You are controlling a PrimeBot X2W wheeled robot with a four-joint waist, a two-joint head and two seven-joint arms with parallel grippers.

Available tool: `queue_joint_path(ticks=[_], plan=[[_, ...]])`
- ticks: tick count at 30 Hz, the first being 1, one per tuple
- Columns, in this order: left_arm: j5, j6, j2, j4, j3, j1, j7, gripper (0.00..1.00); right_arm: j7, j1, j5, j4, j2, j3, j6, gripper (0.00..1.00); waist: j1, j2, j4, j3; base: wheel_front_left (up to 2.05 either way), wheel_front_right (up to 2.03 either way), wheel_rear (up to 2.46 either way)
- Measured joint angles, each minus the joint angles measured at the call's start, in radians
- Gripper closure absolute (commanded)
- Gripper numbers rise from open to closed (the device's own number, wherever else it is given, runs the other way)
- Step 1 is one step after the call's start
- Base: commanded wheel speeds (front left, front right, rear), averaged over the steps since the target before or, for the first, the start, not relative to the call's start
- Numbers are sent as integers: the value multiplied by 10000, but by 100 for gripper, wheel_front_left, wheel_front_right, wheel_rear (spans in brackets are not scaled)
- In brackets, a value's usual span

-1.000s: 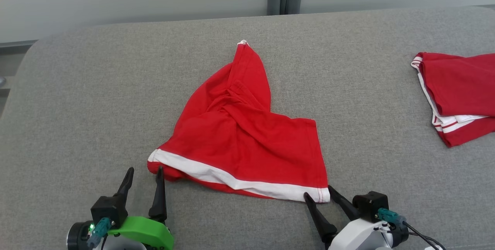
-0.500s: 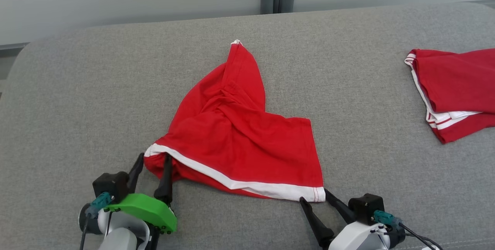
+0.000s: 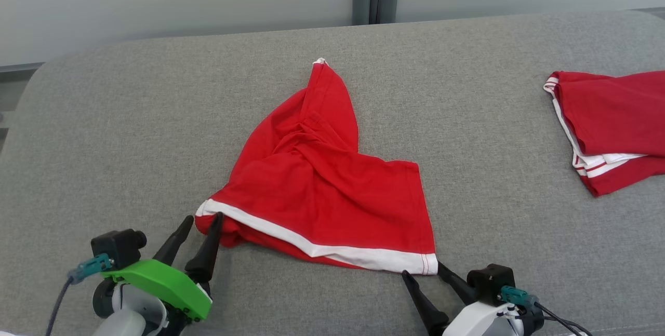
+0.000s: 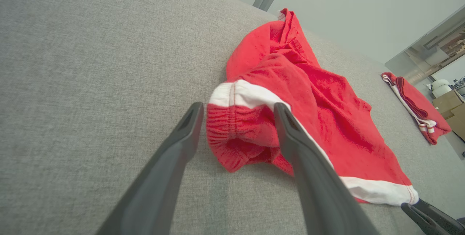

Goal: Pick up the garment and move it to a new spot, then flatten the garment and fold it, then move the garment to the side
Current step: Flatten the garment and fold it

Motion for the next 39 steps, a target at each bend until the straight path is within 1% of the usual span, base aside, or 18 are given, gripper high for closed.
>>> queue_joint_path(ticks=[2, 6, 7, 9, 12, 26, 30, 37, 38, 39], plan=[[-604, 0, 368, -186, -270, -93, 161, 0, 0, -1, 21, 13, 0, 44, 0, 2, 0, 0, -4, -6, 0, 0, 0], [-1615, 0, 915, -481, -556, -400, 268, 0, 0, -18, 35, 40, 0, 127, 0, 2, 0, 0, -38, -4, 0, 0, 0], [-2169, 0, 1076, -587, -679, -501, 407, 0, 0, -39, 35, 46, 0, 155, 0, 2, 0, 0, -63, 1, 0, 0, 0], [-2633, 0, 1185, -610, -796, -573, 510, 0, 0, -49, 35, 48, 0, 171, 0, 2, 0, 0, -88, 9, 0, 0, 0], [-2941, 0, 1350, -468, -1014, -710, 560, 0, 0, -79, 35, 50, 0, 178, 0, 2, 0, 0, -127, 44, 0, 0, 0], [-3866, 0, 1225, 809, -1950, -1299, 330, 0, 0, -209, 35, 36, -27, 228, 0, 4, 0, 0, -276, 180, 0, 0, 0], [-4040, 0, 1166, 920, -2219, -1385, 322, 0, 0, -231, 35, 25, -29, 242, 0, 5, 0, 0, -292, 207, 0, 0, 0], [-4130, 0, 1252, 901, -2642, -1550, -36, 0, 0, -252, 29, 13, -31, 238, 2, 6, 0, 0, -296, 213, 0, 0, 0], [-4144, 0, 1264, 894, -2702, -1562, -107, 9, 0, -252, 29, 13, -33, 238, 0, 6, 0, 0, -295, 211, 0, 0, 0], [-4144, 0, 1264, 894, -2702, -1562, -107, 46, 0, -252, 29, 13, -33, 238, 0, 6, 0, 0, -295, 211, 0, 0, 0]])
